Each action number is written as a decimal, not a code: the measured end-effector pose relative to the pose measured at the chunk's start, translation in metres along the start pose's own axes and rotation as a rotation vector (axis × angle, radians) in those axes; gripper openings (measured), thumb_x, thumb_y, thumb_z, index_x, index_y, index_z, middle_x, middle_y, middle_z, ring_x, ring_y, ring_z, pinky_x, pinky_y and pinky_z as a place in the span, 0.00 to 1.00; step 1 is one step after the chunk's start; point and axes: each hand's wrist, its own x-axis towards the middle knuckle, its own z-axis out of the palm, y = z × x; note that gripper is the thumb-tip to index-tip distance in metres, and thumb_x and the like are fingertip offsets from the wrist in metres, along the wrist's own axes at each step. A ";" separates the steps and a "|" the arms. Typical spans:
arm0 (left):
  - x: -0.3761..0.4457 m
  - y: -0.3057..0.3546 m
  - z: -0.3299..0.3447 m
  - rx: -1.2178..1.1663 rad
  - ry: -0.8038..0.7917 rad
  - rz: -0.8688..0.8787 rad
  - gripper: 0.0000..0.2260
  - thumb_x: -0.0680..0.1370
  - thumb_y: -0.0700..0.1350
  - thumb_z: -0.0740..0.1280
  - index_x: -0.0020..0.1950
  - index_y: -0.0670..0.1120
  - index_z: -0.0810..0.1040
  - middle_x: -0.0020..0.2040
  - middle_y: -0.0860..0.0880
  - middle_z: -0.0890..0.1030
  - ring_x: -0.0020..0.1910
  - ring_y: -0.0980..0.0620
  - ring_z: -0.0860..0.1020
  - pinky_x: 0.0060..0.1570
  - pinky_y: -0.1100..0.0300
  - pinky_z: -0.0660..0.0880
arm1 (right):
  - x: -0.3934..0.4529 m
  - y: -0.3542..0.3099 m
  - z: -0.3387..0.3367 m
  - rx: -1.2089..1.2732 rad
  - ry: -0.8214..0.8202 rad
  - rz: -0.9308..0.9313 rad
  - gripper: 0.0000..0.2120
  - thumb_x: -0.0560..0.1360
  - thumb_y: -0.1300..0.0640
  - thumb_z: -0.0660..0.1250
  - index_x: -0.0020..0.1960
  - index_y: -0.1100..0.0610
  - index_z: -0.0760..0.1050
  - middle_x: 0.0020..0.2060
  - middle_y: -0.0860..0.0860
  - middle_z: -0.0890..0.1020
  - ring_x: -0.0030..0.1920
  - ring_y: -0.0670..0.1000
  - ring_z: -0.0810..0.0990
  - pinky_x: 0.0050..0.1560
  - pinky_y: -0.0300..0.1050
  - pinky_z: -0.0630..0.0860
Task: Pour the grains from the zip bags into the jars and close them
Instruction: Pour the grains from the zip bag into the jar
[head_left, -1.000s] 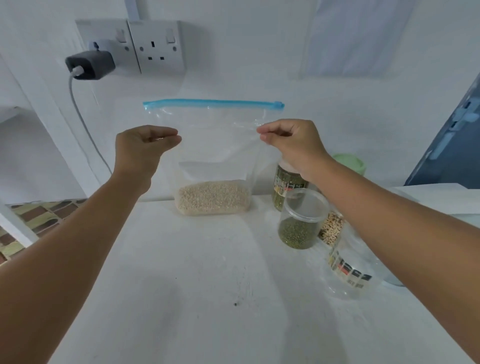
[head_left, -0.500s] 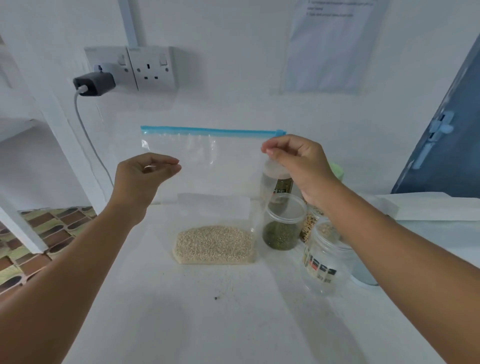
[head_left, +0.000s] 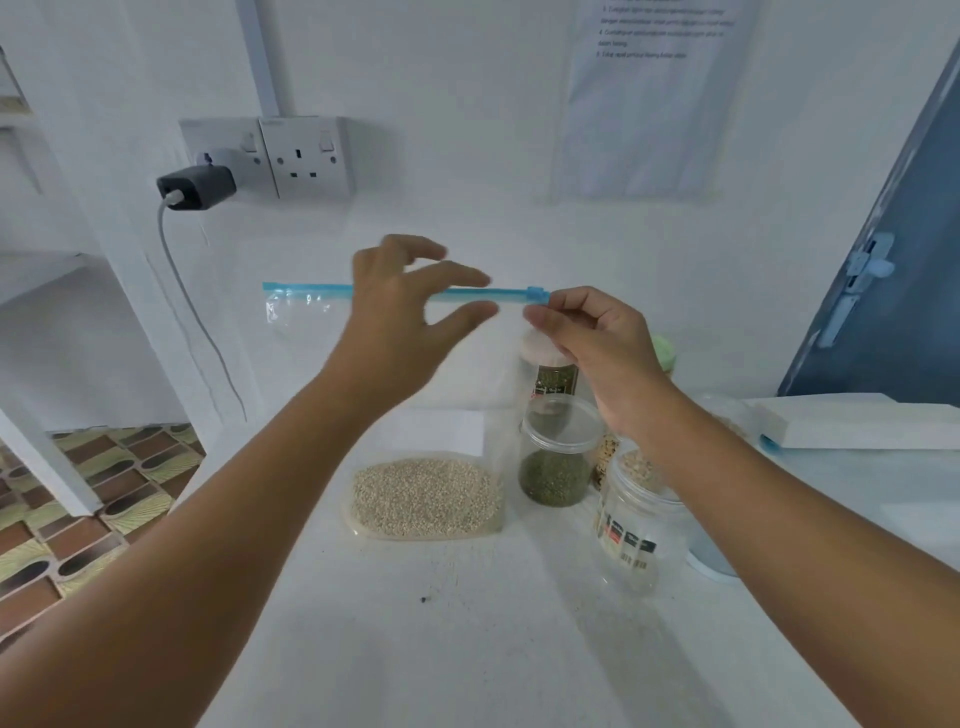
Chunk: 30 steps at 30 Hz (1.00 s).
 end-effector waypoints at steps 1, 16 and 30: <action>0.006 0.008 0.005 0.013 -0.034 0.025 0.16 0.78 0.60 0.71 0.64 0.58 0.84 0.67 0.49 0.72 0.69 0.47 0.64 0.68 0.51 0.66 | 0.000 0.000 -0.001 -0.001 -0.004 0.000 0.05 0.74 0.62 0.78 0.48 0.57 0.84 0.36 0.45 0.84 0.38 0.43 0.79 0.46 0.38 0.75; 0.031 0.013 0.013 0.128 -0.134 0.083 0.08 0.80 0.55 0.71 0.57 0.58 0.85 0.60 0.57 0.68 0.68 0.50 0.64 0.63 0.58 0.60 | 0.000 0.005 -0.013 -0.030 0.032 -0.002 0.05 0.73 0.64 0.78 0.45 0.56 0.84 0.36 0.45 0.85 0.39 0.42 0.81 0.45 0.33 0.77; 0.013 -0.073 -0.055 0.316 -0.064 -0.049 0.09 0.79 0.52 0.71 0.58 0.55 0.86 0.58 0.49 0.71 0.65 0.40 0.66 0.62 0.54 0.61 | 0.006 0.024 -0.031 -0.061 0.109 0.059 0.06 0.74 0.62 0.78 0.49 0.58 0.85 0.37 0.45 0.86 0.41 0.43 0.82 0.49 0.35 0.79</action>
